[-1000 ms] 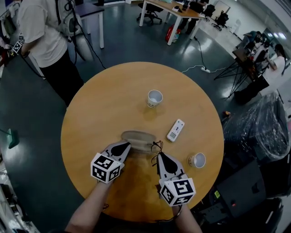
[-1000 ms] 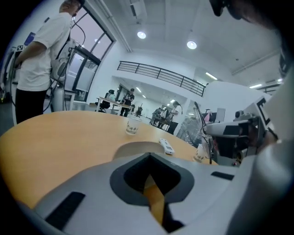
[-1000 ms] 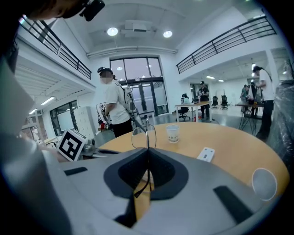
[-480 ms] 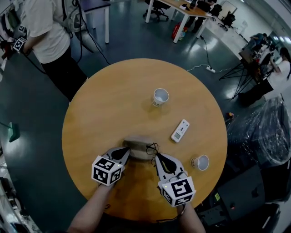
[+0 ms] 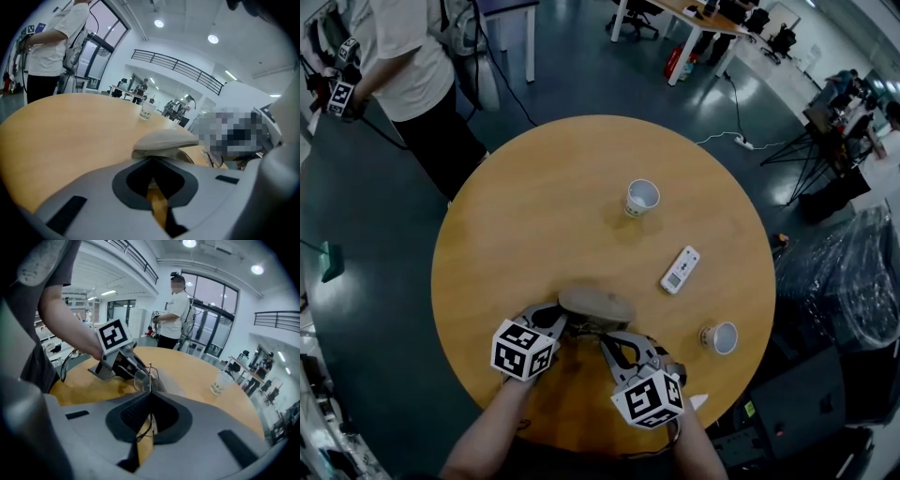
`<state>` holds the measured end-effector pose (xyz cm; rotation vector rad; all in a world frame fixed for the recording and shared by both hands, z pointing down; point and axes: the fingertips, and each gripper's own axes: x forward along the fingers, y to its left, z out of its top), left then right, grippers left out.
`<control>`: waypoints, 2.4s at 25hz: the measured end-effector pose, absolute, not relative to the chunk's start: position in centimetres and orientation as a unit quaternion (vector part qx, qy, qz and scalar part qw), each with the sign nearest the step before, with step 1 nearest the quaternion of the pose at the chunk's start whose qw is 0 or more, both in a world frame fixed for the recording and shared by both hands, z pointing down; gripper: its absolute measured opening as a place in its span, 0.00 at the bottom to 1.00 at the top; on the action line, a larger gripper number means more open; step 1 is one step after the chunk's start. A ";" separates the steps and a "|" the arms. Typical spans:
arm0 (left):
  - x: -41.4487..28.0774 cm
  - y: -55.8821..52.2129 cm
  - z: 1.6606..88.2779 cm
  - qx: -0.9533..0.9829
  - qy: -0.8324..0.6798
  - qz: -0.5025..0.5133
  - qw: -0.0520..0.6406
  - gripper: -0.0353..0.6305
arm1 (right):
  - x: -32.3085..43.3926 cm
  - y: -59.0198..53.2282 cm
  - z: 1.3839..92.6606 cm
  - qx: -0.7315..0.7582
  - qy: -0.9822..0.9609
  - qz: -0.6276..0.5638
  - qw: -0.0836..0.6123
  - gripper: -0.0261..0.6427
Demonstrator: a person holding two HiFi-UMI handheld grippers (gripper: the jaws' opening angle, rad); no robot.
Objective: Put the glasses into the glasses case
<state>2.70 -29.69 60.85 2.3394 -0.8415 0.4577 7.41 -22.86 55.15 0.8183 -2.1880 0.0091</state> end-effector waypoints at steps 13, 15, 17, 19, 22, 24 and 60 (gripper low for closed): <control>2.6 -29.4 60.9 0.893 -0.311 0.196 0.260 0.06 | 8.1 -26.6 59.5 0.363 -0.767 -0.066 0.525 0.03; 2.3 -29.3 60.9 0.893 -0.312 0.191 0.263 0.06 | 8.2 -27.2 59.9 0.378 -0.753 -0.076 0.533 0.03; 2.1 -29.2 60.9 0.892 -0.314 0.187 0.266 0.06 | 8.0 -27.7 60.1 0.383 -0.748 -0.081 0.536 0.03; 1.8 -29.3 60.9 0.890 -0.321 0.181 0.270 0.06 | 7.6 -28.3 60.2 0.378 -0.748 -0.088 0.538 0.03; 1.3 -29.5 60.9 0.889 -0.328 0.175 0.268 0.06 | 7.0 -29.0 60.4 0.359 -0.749 -0.111 0.546 0.03; 1.1 -29.5 60.8 0.891 -0.326 0.174 0.266 0.06 | 6.9 -29.0 60.7 0.342 -0.751 -0.116 0.553 0.03; -0.1 -27.5 59.3 0.894 -0.319 0.144 0.280 0.06 | 6.4 -28.0 59.5 0.375 -0.790 -0.064 0.480 0.15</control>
